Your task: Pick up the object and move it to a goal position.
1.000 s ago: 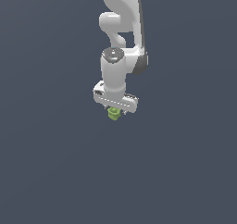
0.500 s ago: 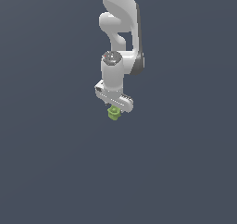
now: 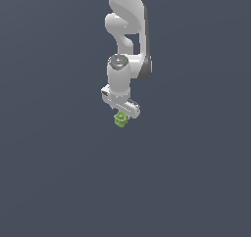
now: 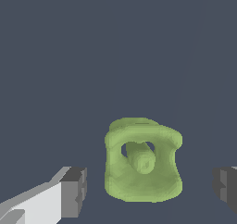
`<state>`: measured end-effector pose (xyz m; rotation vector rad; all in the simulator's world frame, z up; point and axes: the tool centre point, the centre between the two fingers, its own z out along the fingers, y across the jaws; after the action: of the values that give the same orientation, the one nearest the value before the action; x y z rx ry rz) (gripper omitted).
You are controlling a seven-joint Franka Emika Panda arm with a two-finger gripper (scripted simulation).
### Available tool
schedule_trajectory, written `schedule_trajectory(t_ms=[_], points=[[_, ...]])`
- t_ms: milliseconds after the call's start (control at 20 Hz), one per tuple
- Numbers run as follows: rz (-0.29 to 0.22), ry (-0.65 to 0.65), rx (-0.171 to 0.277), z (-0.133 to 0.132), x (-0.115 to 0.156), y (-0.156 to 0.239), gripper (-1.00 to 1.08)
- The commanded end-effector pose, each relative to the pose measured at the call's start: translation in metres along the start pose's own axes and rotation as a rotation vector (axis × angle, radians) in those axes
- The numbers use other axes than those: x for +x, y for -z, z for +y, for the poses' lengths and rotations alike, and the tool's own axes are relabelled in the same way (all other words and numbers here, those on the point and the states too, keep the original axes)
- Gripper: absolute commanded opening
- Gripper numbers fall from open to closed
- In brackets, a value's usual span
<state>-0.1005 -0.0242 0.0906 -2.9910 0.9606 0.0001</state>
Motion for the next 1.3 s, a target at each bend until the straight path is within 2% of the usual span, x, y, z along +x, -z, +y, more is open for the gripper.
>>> schedule_trajectory(t_ms=[0, 500, 800, 850, 1250], points=[[0.0, 0.0, 0.0, 0.0, 0.0, -0.002, 1.0], [0.0, -0.004, 0.0, 0.001, -0.001, -0.041, 1.0], [0.0, -0.005, 0.0, 0.001, -0.001, -0.05, 1.0], [0.0, -0.005, 0.0, 0.001, -0.001, -0.05, -1.0], [0.0, -0.005, 0.0, 0.001, -0.001, -0.05, -1.0]])
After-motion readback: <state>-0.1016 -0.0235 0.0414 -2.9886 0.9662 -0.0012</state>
